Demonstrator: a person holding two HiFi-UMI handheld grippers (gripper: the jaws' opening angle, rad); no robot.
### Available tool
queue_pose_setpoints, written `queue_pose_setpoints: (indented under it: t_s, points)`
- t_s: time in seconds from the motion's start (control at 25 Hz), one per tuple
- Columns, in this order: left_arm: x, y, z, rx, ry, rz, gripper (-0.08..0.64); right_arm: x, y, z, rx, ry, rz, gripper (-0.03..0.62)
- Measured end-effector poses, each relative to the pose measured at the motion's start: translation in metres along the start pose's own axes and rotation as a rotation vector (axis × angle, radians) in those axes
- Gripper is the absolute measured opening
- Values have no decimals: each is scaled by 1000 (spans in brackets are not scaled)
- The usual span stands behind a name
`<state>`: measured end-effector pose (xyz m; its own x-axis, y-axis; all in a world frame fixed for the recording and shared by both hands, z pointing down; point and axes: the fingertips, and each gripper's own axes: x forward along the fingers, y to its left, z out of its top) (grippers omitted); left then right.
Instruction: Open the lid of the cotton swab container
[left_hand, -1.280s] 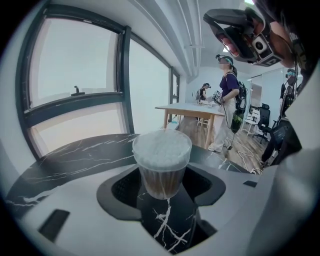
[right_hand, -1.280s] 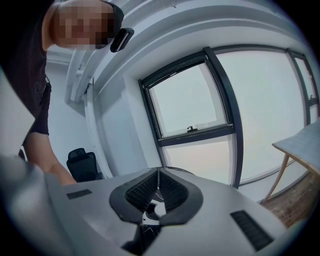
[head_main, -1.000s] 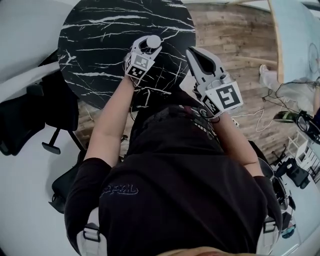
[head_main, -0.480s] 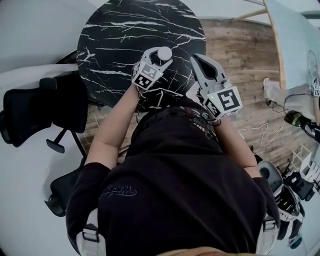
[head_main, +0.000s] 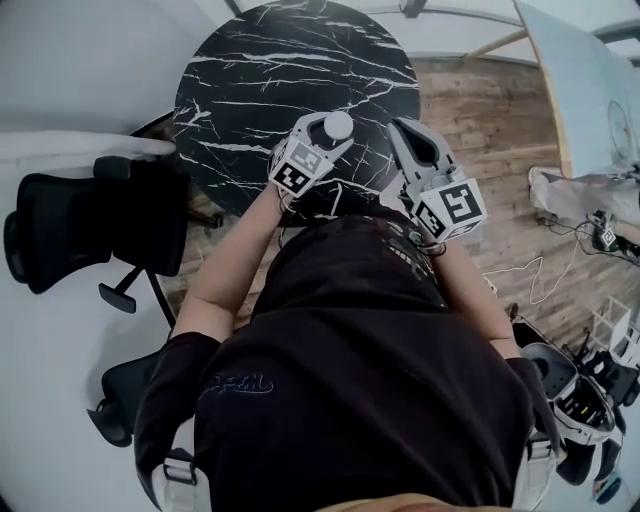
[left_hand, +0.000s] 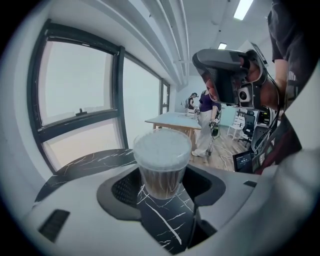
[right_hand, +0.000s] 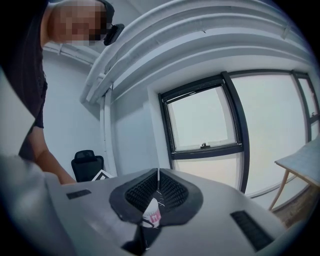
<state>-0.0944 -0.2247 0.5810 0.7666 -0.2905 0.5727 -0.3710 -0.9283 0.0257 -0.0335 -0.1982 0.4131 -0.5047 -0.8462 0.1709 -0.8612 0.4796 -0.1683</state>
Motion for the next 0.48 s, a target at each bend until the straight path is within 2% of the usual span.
queue_pose_setpoints:
  t_s: [0.28, 0.48]
  points:
    - [-36, -22, 12, 22, 9, -54, 265, -16, 25, -2, -20, 4, -13, 25]
    - [-62, -50, 20, 65, 35, -111, 265, -29, 46, 0, -46, 2, 3, 26]
